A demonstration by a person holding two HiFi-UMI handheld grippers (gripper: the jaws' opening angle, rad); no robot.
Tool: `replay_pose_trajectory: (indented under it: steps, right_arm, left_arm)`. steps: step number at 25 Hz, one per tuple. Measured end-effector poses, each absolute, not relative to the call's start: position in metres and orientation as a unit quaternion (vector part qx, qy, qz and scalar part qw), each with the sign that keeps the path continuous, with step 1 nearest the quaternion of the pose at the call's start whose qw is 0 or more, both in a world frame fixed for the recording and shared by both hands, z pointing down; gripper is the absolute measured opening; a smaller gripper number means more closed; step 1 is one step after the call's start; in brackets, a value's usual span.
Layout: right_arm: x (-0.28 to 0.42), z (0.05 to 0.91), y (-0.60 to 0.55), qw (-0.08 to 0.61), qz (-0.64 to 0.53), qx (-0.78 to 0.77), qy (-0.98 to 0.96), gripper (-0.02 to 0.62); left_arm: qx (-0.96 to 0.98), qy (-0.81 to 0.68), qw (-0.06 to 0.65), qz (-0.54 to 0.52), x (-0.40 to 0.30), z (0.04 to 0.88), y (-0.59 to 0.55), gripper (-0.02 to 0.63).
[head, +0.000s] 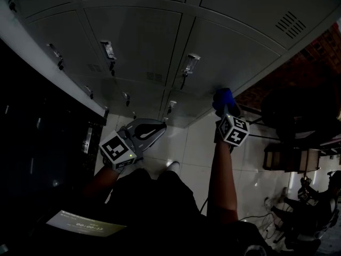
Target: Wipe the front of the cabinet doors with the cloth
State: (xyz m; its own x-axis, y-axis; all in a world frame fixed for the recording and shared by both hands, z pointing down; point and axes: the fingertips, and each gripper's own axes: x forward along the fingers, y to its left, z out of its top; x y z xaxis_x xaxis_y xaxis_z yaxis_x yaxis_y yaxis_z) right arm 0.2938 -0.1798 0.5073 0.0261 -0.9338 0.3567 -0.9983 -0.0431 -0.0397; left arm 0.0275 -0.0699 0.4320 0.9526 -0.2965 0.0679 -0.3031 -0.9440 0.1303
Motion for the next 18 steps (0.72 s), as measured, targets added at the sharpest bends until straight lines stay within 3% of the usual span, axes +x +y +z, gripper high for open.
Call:
replay_pose_trajectory:
  steps: [9, 18]
  right_arm:
    - [0.131, 0.54, -0.198, 0.125, 0.167, 0.609, -0.765, 0.072]
    - [0.105, 0.549, -0.234, 0.103, 0.162, 0.626, -0.756, 0.072]
  left_arm:
    - [0.98, -0.186, 0.066, 0.012, -0.009, 0.43, -0.09, 0.003]
    - [0.978, -0.195, 0.077, 0.007, -0.029, 0.451, -0.099, 0.003]
